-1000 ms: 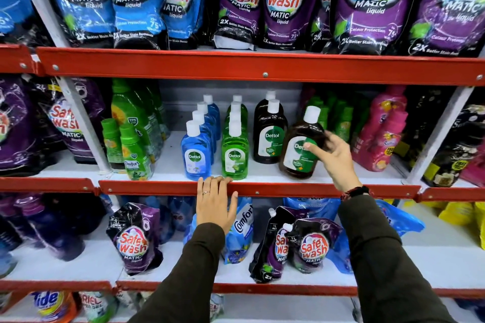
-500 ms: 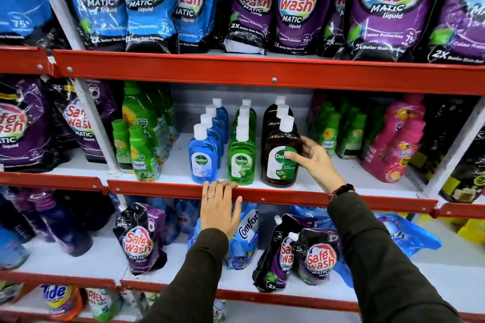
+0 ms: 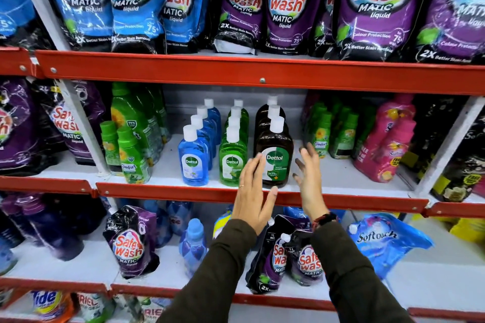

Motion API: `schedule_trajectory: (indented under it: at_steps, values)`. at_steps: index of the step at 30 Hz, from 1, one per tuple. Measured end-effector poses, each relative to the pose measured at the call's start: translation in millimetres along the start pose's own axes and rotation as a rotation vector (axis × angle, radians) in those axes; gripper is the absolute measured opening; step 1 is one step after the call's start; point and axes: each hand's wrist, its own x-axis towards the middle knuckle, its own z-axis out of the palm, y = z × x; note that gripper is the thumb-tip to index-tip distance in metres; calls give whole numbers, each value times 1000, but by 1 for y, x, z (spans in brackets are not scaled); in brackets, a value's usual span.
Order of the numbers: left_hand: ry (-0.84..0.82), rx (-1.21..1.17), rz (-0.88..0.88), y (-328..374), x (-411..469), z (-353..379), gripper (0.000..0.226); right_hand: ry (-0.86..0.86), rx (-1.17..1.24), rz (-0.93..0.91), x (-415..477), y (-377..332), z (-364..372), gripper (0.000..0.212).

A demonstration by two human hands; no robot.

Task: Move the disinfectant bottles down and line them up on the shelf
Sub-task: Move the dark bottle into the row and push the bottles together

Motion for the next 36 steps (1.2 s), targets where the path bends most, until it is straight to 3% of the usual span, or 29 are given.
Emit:
schedule_trajectory:
  at_steps: [6,10,25,27,29,33,36]
  values:
    - [49,-489,-509,26,37,24,90,-120,42,33,-7,13,10,37]
    - [59,-599,-611,18,45,27,94,-166,14,32,-7,15,8,43]
    - [28,-589,-575,15,38,18,72,-136,-43,54,-12,9,10,43]
    - [50,-562,-542,15,31,19,68,-94,-89,56,-16,9,12,65]
    - [95,-525,-486,17,20,20,59,-5,-180,10,-25,9,20,78]
    - [290,-410,-381,15,2,13,53,150,-309,-204,-49,15,35,71]
    - [420,-382,-347,2,4,-1,52,64,-241,-344,-59,29,46,55]
